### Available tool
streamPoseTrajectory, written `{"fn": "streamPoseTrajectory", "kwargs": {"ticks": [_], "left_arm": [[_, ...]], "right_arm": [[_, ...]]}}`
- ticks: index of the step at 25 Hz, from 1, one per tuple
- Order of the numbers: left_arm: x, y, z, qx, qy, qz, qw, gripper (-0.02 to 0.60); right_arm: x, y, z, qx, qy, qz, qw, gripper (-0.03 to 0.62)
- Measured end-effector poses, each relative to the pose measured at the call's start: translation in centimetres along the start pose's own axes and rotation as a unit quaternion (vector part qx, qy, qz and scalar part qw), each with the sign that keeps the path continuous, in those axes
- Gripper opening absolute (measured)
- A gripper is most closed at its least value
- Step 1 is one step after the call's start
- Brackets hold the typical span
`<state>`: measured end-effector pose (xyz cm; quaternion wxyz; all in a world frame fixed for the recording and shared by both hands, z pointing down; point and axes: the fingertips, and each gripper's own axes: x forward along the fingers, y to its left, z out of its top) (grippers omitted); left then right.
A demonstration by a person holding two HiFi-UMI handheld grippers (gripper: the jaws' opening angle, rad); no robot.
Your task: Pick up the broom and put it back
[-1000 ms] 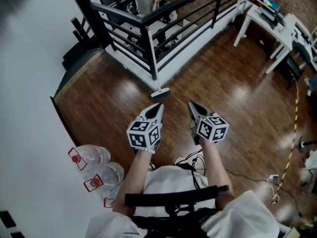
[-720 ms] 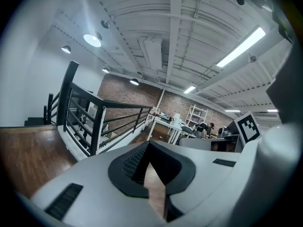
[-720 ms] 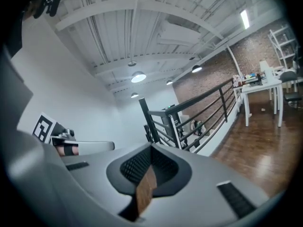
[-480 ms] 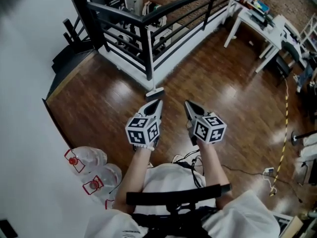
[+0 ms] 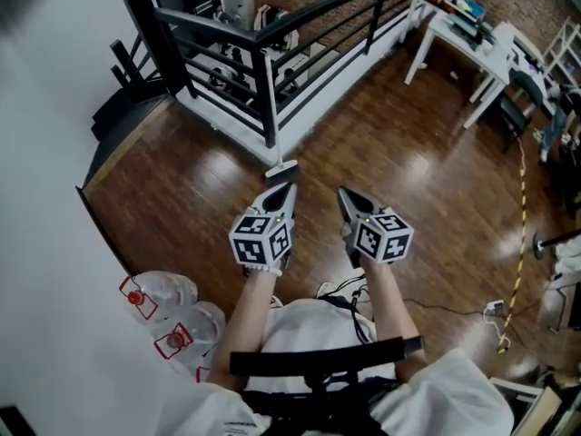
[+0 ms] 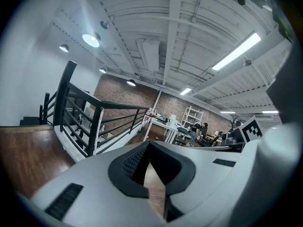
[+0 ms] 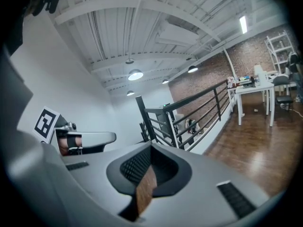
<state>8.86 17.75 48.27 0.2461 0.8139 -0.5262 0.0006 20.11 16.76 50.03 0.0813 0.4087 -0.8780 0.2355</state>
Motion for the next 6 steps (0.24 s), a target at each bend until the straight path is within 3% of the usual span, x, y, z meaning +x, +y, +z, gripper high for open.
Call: {"fn": "streamPoseTrajectory", "kwargs": {"ticks": [6], "left_arm": [[0.19,-0.53,0.14,0.003,-0.002,0.002,1.0000,-0.006]], "right_arm": [[-0.35,-0.59,0.02,0.003,0.001,0.000,1.000,0.006]]}}
